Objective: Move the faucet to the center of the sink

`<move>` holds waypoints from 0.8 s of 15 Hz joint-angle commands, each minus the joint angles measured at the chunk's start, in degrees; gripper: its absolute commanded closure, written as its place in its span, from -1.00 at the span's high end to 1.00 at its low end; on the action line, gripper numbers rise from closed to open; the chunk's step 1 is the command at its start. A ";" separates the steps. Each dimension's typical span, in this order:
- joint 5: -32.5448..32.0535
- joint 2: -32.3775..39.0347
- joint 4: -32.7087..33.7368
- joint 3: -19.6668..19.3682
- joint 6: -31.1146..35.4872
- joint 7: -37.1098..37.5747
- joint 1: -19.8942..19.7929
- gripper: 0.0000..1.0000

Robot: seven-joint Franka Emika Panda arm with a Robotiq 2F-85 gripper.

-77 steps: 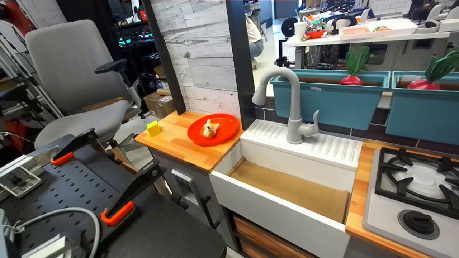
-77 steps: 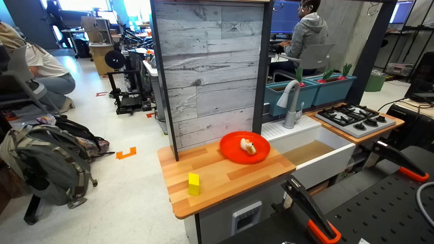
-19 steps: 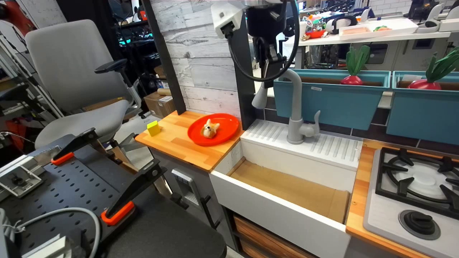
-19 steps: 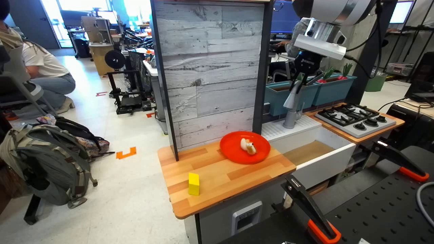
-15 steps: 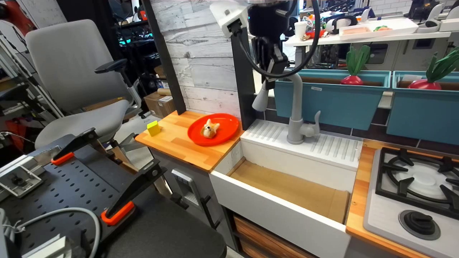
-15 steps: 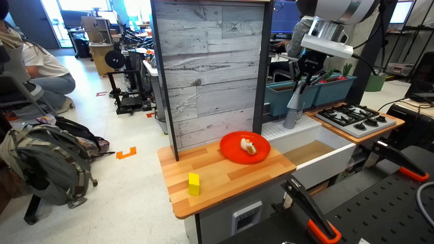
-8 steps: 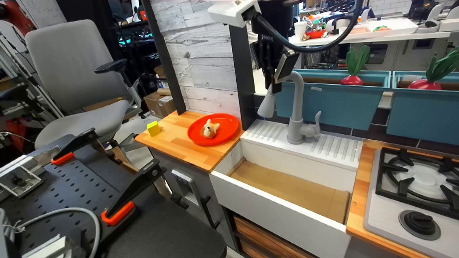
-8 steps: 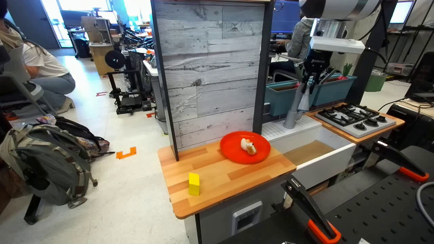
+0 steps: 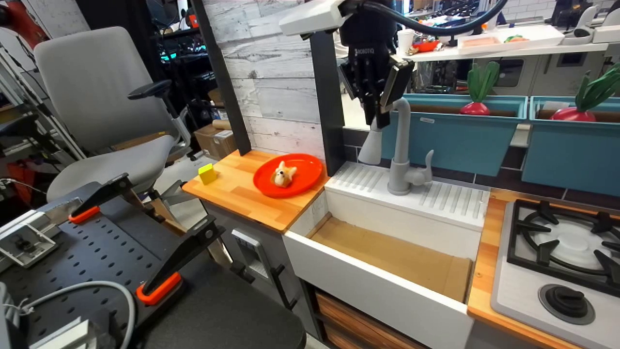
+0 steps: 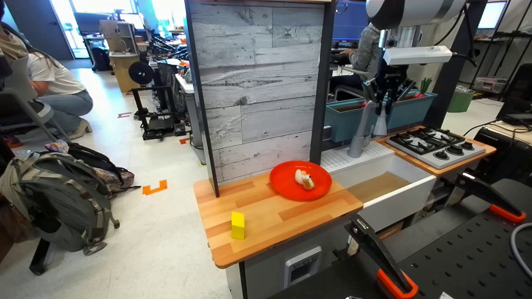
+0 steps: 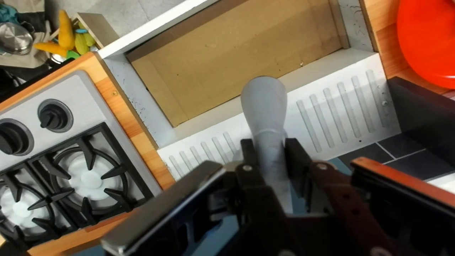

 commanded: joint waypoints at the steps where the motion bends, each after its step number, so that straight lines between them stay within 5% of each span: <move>1: -5.29 -3.00 -2.44 -3.87 1.66 -1.05 -0.95 0.14; 7: -4.60 -3.42 -3.74 -2.86 4.42 -2.55 -2.13 0.97; 12: 1.69 -5.83 -6.41 3.33 8.18 -7.25 -6.65 1.00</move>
